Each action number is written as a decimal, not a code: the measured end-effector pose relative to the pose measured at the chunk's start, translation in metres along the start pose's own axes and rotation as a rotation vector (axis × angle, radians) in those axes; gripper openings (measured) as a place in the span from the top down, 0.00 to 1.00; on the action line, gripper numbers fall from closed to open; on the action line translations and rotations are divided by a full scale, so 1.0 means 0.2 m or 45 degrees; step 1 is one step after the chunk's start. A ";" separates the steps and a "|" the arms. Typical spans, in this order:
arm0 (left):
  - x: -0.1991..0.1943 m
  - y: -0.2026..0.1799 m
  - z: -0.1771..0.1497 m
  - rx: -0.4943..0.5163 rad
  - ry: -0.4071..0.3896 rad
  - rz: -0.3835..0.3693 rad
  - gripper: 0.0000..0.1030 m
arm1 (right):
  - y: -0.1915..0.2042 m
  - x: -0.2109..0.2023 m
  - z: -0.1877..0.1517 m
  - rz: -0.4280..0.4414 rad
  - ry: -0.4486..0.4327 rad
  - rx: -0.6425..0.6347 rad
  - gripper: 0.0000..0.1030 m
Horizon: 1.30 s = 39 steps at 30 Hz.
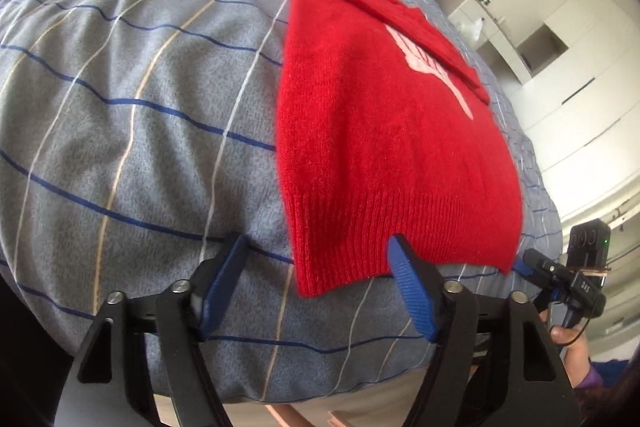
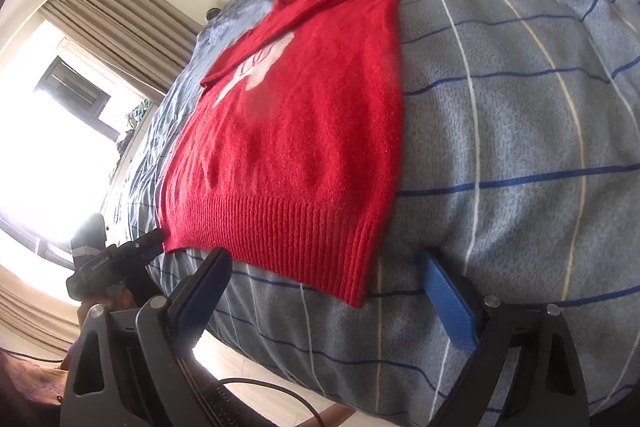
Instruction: Fold small clothes
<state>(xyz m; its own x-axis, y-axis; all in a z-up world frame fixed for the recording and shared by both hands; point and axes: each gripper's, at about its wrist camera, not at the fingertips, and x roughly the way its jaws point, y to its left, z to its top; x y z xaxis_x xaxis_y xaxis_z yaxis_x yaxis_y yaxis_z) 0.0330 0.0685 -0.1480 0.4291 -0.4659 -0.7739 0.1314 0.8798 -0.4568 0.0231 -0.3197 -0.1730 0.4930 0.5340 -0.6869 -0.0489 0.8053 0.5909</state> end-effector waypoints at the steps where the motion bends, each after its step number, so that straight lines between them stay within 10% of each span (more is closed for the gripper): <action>1: 0.01 -0.01 0.00 0.023 0.012 0.012 0.56 | 0.00 0.01 0.00 -0.002 0.005 -0.005 0.35; 2: 0.02 -0.01 -0.01 0.031 0.027 0.011 0.85 | 0.01 0.01 -0.01 -0.007 0.007 -0.016 0.52; 3: 0.02 0.00 -0.01 0.014 0.044 -0.003 0.95 | 0.01 -0.01 -0.01 -0.014 0.016 -0.014 0.96; 11: -0.24 0.03 0.01 -0.113 -0.053 -0.186 0.98 | 0.01 -0.22 0.01 0.141 -0.083 0.119 0.95; 17: -0.37 -0.02 0.37 -0.131 -0.231 -0.296 0.98 | 0.11 -0.30 0.35 0.273 -0.222 0.095 0.95; 29: 0.25 -0.13 1.44 -0.077 -0.276 -0.060 0.98 | -0.05 0.16 1.42 0.118 -0.285 0.146 0.95; 39: 0.69 -0.06 1.71 -0.108 -0.190 0.145 0.86 | -0.25 0.53 1.77 0.072 -0.302 0.266 0.92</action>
<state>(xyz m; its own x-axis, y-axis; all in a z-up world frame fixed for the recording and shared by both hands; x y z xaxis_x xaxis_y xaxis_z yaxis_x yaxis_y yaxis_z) 0.3968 0.0258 -0.0981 0.5652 -0.3388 -0.7522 0.0010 0.9120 -0.4101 0.3851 -0.3954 -0.1252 0.6843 0.4817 -0.5475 0.0853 0.6928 0.7161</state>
